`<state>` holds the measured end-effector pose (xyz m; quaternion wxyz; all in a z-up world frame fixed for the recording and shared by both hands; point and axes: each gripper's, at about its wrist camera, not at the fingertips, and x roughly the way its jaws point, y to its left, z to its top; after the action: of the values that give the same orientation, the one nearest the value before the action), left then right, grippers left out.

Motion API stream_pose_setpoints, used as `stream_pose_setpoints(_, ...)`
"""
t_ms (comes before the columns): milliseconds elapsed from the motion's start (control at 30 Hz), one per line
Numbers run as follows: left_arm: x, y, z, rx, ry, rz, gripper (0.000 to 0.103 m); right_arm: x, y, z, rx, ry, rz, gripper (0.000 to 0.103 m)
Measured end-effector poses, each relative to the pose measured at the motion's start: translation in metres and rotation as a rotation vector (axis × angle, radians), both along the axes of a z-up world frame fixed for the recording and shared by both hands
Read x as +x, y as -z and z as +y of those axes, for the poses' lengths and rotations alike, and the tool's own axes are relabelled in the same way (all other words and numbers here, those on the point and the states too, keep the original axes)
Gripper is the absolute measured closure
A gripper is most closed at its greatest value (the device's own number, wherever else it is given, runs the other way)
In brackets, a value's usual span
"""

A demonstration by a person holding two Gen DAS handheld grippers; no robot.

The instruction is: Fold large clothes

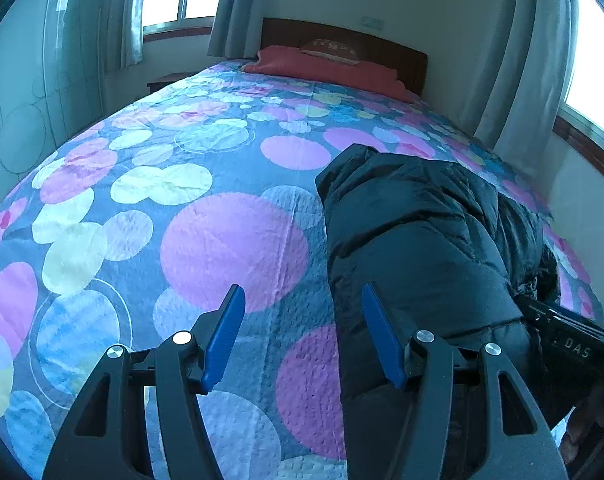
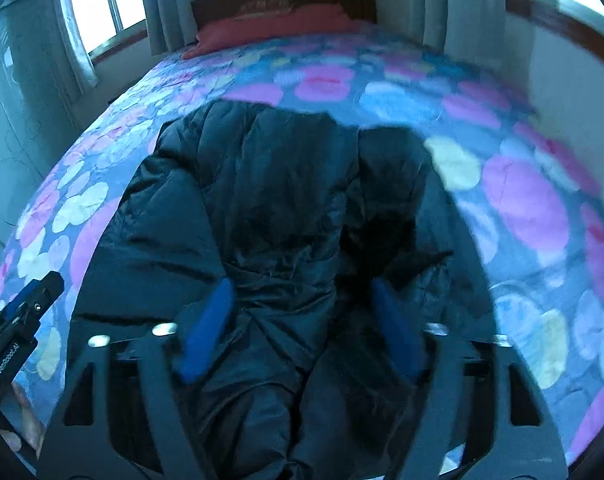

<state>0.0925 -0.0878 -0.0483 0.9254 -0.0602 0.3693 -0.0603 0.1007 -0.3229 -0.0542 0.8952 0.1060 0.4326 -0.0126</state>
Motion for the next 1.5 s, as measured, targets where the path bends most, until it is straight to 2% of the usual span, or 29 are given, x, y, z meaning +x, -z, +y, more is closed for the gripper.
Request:
stream_pose_setpoints(33, 0.000, 0.001, -0.001, -0.003, 0.001, 0.004, 0.043, 0.000, 0.002, 0.000, 0.017, -0.005, 0.006, 0.083)
stream_pose_setpoints(67, 0.001, 0.001, -0.001, -0.005, 0.003, 0.007, 0.043, -0.002, 0.002, 0.002, 0.005, -0.006, 0.000, 0.088)
stream_pose_setpoints(167, 0.001, 0.000, -0.005, -0.009, 0.018, 0.005, 0.043, -0.009, -0.003, -0.003, -0.012, 0.005, -0.044, 0.095)
stream_pose_setpoints(333, -0.002, -0.007, -0.021, -0.028, 0.069, -0.016, 0.043, -0.019, -0.010, -0.034, -0.061, 0.081, -0.087, 0.097)
stream_pose_setpoints(533, 0.008, 0.000, -0.063, -0.021, 0.164, -0.001, 0.043, -0.023, 0.013, -0.073, -0.053, 0.152, -0.058, 0.097)
stream_pose_setpoints(733, 0.018, 0.018, -0.104, 0.109, 0.201, -0.018, 0.042, -0.020, 0.044, -0.092, -0.017, 0.151, -0.024, 0.096)
stream_pose_setpoints(933, 0.032, 0.044, -0.109, 0.118, 0.217, 0.048, 0.044, -0.020, 0.061, -0.091, -0.009, 0.155, -0.056, 0.096)
stream_pose_setpoints(1033, 0.032, 0.048, -0.109, 0.117, 0.213, 0.047, 0.044, -0.021, 0.061, -0.090, -0.004, 0.161, -0.066, 0.096)
stream_pose_setpoints(1133, 0.027, 0.043, -0.108, 0.118, 0.205, 0.025, 0.044, -0.021, 0.054, -0.091, 0.005, 0.162, -0.065, 0.095)
stream_pose_setpoints(1233, 0.023, 0.029, -0.101, 0.114, 0.190, 0.044, 0.045, -0.027, 0.043, -0.090, 0.003, 0.153, -0.055, 0.086)
stream_pose_setpoints(1300, 0.021, 0.020, -0.095, 0.087, 0.182, 0.057, 0.045, -0.034, 0.028, -0.090, -0.003, 0.157, -0.054, 0.084)
stream_pose_setpoints(1367, 0.018, 0.004, -0.086, 0.031, 0.166, 0.038, 0.045, -0.039, 0.008, -0.089, -0.022, 0.167, -0.070, 0.083)
stream_pose_setpoints(1467, 0.024, -0.015, -0.087, -0.015, 0.154, 0.001, 0.045, -0.036, -0.028, -0.084, -0.065, 0.166, -0.132, 0.068)
stream_pose_setpoints(1500, 0.028, -0.020, -0.090, -0.015, 0.156, -0.005, 0.045, -0.032, -0.036, -0.083, -0.068, 0.158, -0.156, 0.068)
